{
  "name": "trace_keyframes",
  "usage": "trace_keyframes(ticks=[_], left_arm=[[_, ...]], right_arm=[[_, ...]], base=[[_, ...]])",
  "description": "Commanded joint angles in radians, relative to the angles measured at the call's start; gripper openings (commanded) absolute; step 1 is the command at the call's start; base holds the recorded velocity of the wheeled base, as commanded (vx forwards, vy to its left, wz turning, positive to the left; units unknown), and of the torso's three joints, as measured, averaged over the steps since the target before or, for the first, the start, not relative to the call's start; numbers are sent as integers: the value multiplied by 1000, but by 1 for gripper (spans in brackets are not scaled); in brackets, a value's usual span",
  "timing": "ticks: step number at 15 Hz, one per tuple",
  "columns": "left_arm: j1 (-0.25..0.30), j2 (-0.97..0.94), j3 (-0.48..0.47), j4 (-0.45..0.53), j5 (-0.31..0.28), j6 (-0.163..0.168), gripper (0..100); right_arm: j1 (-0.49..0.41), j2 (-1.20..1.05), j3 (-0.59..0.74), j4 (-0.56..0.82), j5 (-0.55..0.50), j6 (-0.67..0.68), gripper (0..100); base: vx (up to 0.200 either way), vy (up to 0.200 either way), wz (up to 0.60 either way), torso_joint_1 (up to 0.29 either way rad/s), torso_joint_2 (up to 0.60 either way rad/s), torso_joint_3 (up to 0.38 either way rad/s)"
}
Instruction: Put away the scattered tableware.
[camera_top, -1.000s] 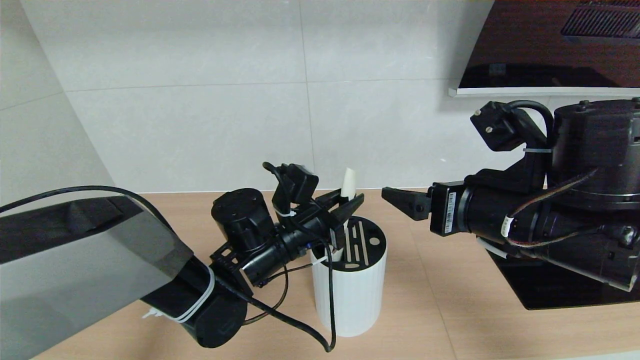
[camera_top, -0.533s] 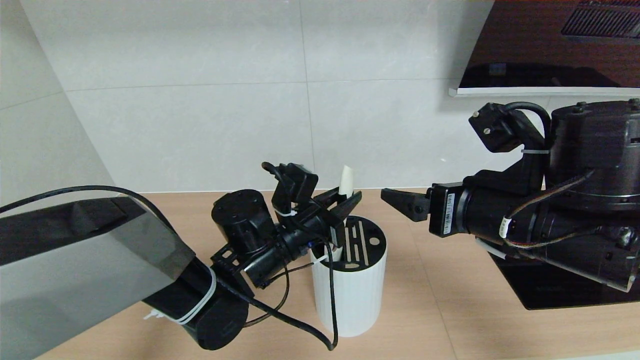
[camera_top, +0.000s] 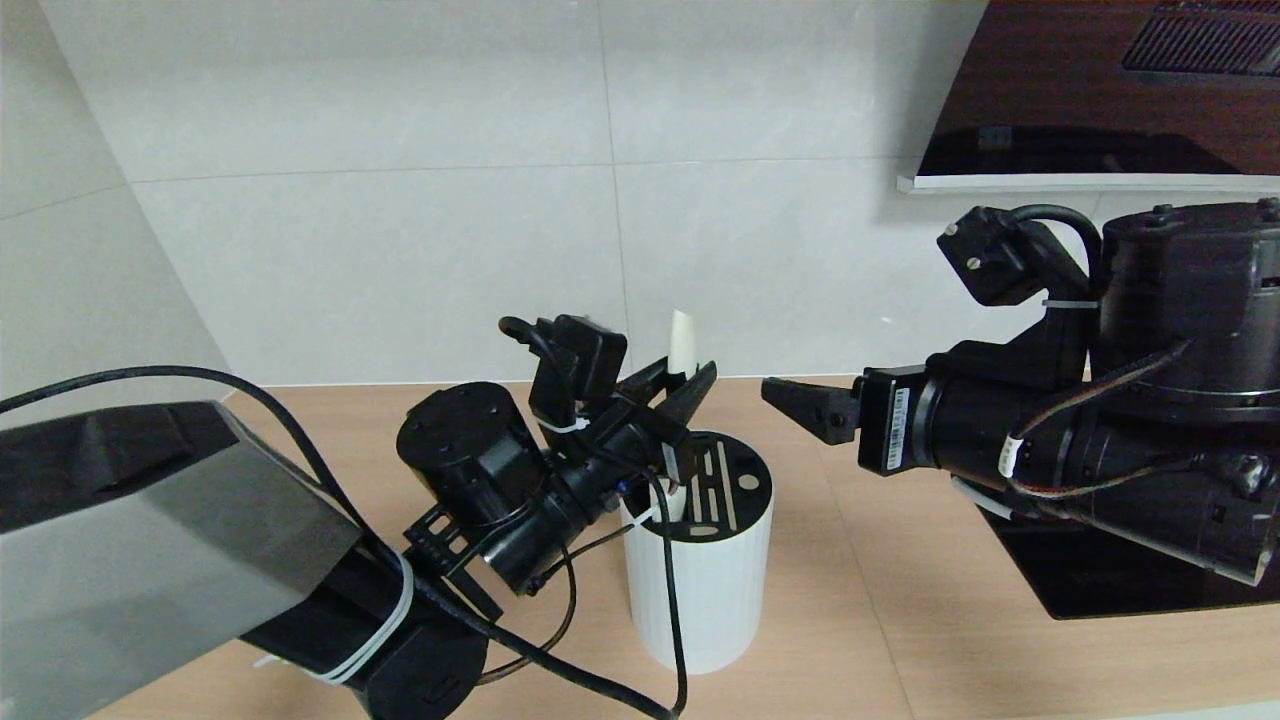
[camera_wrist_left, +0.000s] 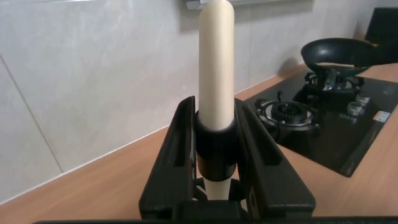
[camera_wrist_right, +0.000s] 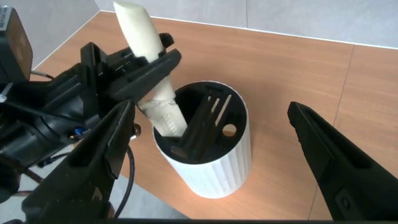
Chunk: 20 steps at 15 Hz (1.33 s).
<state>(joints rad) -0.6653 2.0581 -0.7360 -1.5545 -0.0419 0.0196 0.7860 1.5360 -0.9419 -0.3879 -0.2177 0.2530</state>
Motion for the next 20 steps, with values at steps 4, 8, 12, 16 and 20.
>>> trace_keyframes(ticks=[4, 8, 12, 16, 20], left_arm=[[-19, -3, 32, -1, 51, 0, 0], [-27, 10, 29, -1, 94, 0, 100], [-27, 4, 26, -3, 96, -1, 100], [-27, -29, 23, -3, 96, -3, 100], [-7, -208, 18, -3, 96, -21, 100]], right_arm=[[1, 1, 0, 0, 0, 0, 100], [1, 1, 0, 0, 0, 0, 100], [1, 3, 0, 0, 0, 0, 100], [-1, 0, 0, 0, 0, 0, 100], [-71, -88, 74, -6, 1, -9, 100]], base=[[0, 0, 0, 0, 0, 0], [0, 0, 0, 0, 0, 0], [0, 0, 0, 0, 0, 0], [0, 0, 0, 0, 0, 0], [0, 0, 0, 0, 0, 0]])
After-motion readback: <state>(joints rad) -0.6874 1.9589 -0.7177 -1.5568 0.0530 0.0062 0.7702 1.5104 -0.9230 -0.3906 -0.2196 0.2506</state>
